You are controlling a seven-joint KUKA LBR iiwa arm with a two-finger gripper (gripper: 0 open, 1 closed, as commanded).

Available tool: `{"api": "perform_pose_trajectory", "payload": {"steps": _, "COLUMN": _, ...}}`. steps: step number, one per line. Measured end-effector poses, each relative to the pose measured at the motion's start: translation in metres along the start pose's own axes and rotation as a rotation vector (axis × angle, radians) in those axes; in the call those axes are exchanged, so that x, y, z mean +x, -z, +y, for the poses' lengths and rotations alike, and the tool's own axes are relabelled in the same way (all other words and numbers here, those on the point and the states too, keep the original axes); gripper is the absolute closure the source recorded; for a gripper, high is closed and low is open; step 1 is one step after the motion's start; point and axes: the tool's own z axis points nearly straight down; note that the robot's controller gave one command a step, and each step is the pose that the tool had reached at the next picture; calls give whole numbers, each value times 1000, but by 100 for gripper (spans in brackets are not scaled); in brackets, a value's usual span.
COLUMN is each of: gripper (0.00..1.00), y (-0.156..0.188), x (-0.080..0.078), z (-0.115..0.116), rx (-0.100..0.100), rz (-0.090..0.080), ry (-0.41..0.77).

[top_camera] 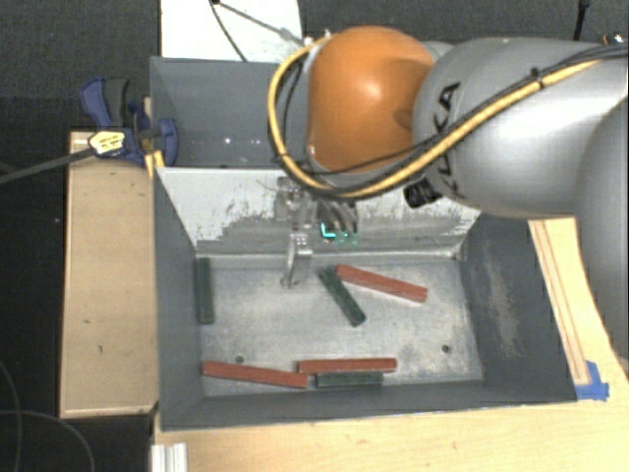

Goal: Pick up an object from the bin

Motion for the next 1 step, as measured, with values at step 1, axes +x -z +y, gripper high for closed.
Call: {"api": "perform_pose_trajectory", "payload": {"steps": 1, "gripper": 0, "y": -48, "x": 47, "z": -90, "rx": 4, "rz": 2, "ry": -101}}
